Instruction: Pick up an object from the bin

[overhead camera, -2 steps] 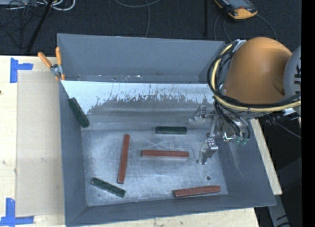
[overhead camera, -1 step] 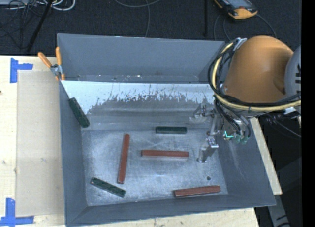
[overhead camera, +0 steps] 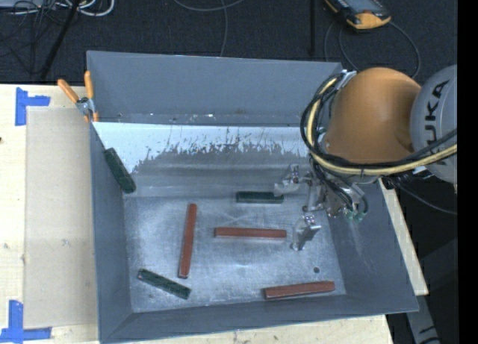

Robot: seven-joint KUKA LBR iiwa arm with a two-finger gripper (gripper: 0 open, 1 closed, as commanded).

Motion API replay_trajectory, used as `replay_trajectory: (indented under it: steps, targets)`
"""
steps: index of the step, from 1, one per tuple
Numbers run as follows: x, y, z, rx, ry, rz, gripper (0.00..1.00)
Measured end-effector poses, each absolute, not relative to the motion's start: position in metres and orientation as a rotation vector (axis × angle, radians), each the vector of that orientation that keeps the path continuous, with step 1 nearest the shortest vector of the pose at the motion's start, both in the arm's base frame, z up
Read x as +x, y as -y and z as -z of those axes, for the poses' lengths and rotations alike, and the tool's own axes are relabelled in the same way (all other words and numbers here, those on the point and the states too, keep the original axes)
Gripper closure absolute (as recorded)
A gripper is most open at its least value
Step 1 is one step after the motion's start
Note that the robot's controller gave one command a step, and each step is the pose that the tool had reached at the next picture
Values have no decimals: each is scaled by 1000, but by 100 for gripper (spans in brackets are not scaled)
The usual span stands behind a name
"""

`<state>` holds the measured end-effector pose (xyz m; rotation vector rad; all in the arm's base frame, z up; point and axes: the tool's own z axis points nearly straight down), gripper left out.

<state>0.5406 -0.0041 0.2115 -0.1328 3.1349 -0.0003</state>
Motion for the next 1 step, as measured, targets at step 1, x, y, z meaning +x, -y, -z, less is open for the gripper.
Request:
replay_trajectory:
  steps: [1]
  targets:
    - [601, 4, -78, -162, -3134, 0, 100]
